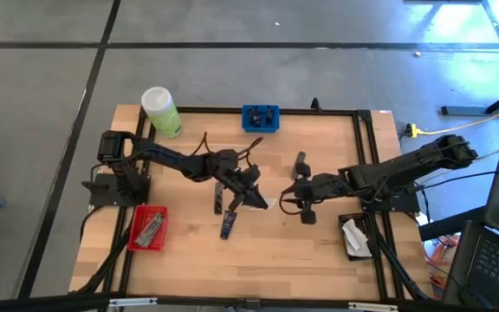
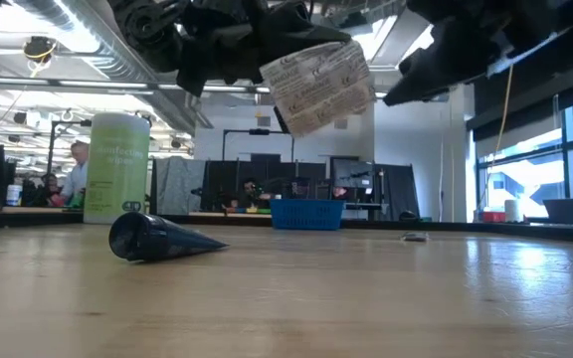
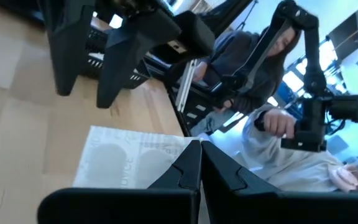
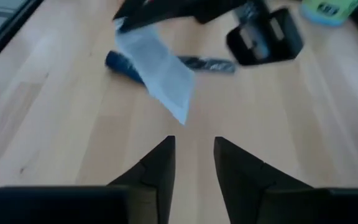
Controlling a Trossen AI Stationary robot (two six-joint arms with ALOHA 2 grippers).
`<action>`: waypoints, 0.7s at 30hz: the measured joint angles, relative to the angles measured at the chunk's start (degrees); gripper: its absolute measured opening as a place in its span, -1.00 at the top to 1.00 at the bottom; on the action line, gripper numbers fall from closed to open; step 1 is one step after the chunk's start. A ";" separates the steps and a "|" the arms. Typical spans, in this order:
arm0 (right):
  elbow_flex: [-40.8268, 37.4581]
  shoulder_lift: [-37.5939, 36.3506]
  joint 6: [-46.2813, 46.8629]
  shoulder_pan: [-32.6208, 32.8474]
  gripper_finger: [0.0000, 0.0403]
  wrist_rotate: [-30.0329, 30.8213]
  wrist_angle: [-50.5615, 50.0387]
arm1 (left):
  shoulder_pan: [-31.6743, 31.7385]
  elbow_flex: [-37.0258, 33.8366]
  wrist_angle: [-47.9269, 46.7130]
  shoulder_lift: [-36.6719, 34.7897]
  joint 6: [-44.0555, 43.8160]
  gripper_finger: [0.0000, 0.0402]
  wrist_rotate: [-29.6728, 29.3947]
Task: Pick & Place Travel size toiletries
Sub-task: Put the white bandage pad into the black basket
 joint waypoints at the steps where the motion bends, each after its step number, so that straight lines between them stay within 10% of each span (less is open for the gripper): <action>1: 0.00 -0.03 -0.54 0.00 0.41 0.41 0.70 | 0.03 0.00 0.19 0.00 -0.38 0.99 -0.04; 21: 0.00 0.54 -6.73 0.00 0.08 -0.02 7.02 | 0.22 0.00 9.83 0.00 -5.10 0.99 -0.02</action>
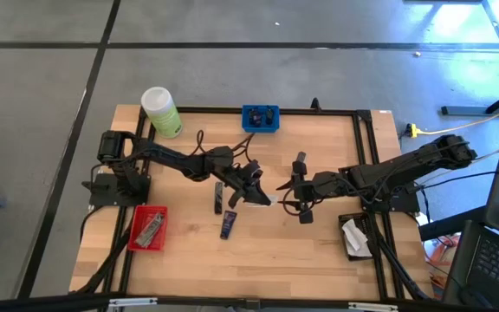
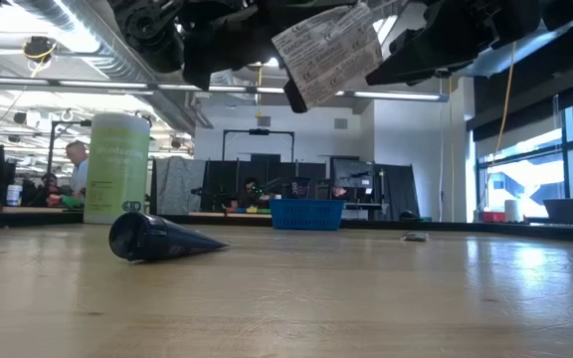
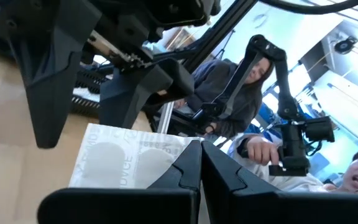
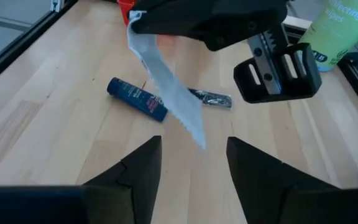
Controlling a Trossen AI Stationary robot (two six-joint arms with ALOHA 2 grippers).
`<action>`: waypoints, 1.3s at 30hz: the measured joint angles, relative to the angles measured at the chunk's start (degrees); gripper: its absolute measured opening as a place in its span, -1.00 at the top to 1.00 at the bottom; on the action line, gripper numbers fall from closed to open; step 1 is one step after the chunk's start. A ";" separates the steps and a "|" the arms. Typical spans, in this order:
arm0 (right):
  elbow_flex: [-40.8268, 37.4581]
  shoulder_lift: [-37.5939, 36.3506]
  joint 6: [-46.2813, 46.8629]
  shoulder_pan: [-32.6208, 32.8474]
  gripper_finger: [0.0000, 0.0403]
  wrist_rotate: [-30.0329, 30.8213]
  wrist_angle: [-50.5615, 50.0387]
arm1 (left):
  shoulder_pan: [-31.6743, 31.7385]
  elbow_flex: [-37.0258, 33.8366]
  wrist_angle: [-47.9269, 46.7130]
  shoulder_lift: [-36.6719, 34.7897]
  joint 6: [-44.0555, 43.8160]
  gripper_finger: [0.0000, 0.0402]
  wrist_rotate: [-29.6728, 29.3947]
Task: Pick & Place Travel size toiletries
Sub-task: Put the white bandage pad into the black basket
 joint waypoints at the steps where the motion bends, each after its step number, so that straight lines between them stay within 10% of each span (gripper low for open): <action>1: 0.00 0.00 -0.19 0.00 0.10 0.19 0.37 | 0.00 0.00 0.52 0.00 -0.04 0.99 0.01; 17: 0.00 0.00 -3.07 0.00 0.94 -0.58 4.32 | -0.01 0.00 1.91 0.00 -0.19 0.99 -0.03; 26: 0.00 0.00 -2.60 0.00 0.98 -3.70 3.80 | 0.00 0.00 1.89 0.02 3.01 0.97 0.19; 39: 0.00 -3.71 12.42 1.40 0.99 -13.16 -11.28 | 0.45 0.00 0.28 0.02 13.86 0.21 2.97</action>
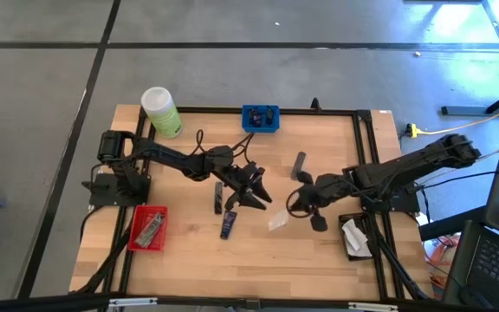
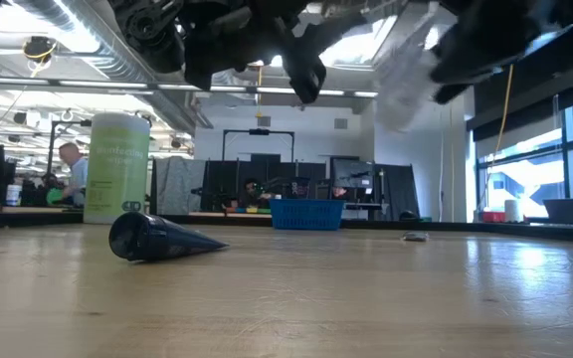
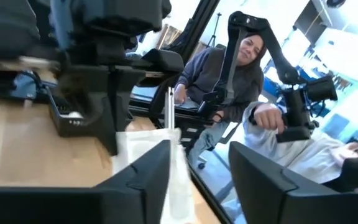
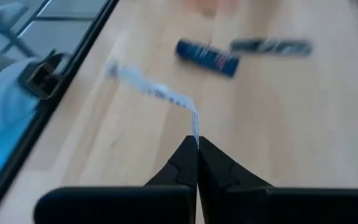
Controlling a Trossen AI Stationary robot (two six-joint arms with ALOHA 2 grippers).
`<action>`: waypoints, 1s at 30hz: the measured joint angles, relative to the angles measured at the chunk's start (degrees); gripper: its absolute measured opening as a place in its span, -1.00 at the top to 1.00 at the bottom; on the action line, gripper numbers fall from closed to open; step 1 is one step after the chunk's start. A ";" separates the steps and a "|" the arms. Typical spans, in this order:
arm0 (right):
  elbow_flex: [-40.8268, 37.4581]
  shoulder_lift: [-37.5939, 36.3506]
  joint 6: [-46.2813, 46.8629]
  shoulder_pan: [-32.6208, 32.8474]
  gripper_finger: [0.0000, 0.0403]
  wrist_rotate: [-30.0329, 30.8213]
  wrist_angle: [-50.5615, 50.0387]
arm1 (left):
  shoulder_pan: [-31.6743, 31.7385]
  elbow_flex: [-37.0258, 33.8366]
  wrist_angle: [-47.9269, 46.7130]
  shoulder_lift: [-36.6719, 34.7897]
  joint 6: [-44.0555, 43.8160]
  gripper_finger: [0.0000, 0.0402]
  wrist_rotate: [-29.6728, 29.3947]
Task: Pick & Place Travel size toiletries
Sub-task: Put the white bandage pad into the black basket
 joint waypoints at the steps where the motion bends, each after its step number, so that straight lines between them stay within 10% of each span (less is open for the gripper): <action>1: 0.00 -0.58 1.47 0.63 0.99 -0.24 -1.50 | 0.18 0.00 -0.04 0.00 0.80 0.16 -0.01; 30: 13.90 -7.44 63.67 27.90 1.00 1.09 -47.16 | 1.03 0.00 -0.08 0.00 2.65 0.04 -3.27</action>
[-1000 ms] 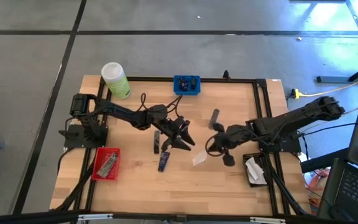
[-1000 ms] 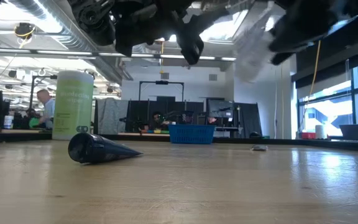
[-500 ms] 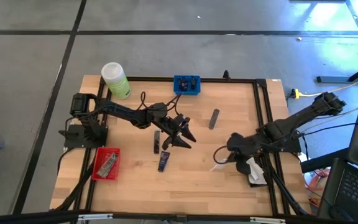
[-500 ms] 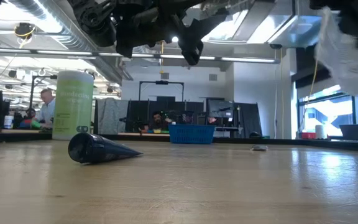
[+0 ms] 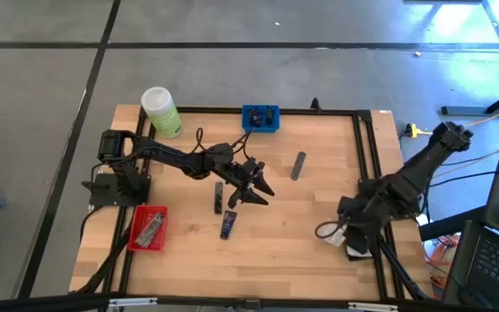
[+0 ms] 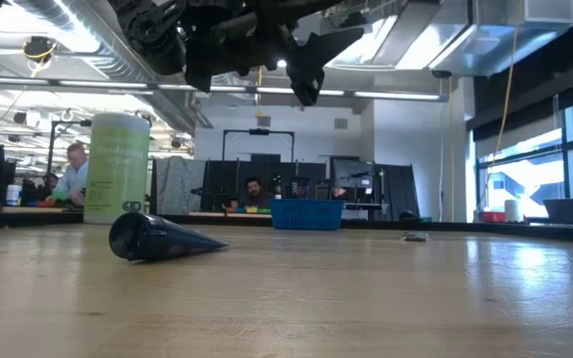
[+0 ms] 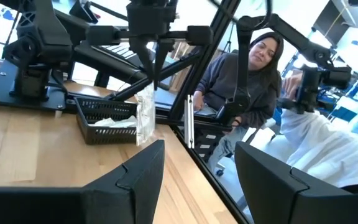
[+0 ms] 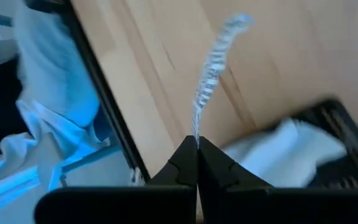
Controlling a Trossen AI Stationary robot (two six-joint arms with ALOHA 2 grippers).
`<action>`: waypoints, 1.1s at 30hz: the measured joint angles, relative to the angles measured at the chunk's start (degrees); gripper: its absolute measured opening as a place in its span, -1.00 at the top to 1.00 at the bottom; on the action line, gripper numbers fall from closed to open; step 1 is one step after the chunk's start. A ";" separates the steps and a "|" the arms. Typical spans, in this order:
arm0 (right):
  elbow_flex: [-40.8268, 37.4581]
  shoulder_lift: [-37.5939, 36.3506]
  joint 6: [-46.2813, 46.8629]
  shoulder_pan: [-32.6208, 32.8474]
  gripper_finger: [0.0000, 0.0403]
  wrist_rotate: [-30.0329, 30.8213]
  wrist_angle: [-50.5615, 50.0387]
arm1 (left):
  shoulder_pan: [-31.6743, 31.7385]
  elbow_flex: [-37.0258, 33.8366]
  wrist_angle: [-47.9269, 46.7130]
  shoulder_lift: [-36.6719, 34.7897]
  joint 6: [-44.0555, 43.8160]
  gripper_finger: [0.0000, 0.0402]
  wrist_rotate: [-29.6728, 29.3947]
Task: Pick & Place Travel size toiletries
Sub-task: Put the white bandage pad into the black basket
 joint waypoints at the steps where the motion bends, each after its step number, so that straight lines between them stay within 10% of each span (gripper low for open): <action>1: 0.00 0.02 2.09 1.04 1.00 0.00 -1.24 | 0.00 0.00 0.01 0.00 0.03 0.04 0.01; 33: 0.02 2.71 42.88 22.34 1.00 -4.60 -16.40 | 0.00 0.00 0.00 0.02 0.02 0.04 0.02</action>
